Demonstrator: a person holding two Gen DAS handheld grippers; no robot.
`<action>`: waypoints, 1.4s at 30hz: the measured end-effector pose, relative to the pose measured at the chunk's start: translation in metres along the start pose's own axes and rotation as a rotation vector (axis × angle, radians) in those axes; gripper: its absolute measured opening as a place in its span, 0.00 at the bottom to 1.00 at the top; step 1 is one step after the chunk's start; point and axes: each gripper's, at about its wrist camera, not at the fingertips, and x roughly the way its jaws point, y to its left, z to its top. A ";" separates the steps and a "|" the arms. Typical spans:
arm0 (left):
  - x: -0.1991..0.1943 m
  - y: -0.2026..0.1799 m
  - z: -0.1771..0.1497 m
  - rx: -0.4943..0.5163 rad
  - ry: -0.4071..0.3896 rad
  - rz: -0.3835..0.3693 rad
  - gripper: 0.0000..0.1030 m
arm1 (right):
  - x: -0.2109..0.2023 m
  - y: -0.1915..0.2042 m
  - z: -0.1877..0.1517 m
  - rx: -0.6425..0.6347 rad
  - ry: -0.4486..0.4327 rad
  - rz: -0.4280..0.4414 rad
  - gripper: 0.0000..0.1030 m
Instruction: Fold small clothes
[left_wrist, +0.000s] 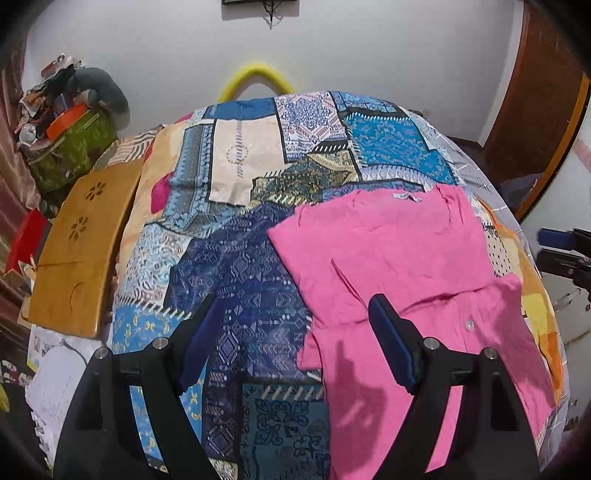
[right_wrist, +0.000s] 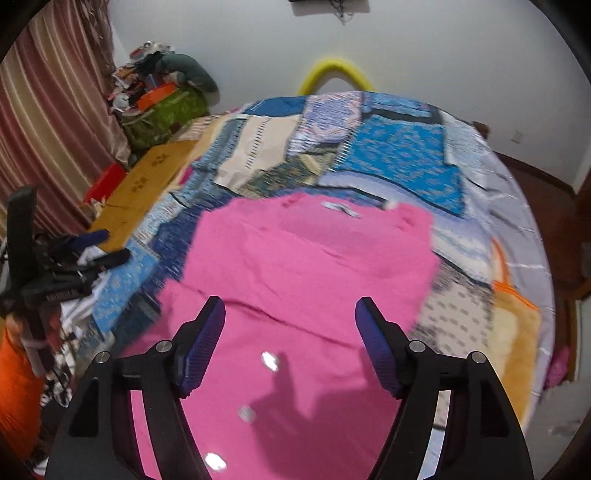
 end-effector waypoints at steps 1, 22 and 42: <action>0.000 0.000 -0.003 -0.003 0.005 -0.003 0.78 | -0.004 -0.006 -0.006 0.007 0.006 -0.014 0.68; 0.041 -0.010 -0.091 -0.088 0.270 -0.114 0.79 | 0.027 -0.084 -0.135 0.321 0.146 0.036 0.68; -0.005 -0.038 -0.080 -0.022 0.101 -0.195 0.05 | -0.016 -0.063 -0.122 0.256 -0.066 0.113 0.06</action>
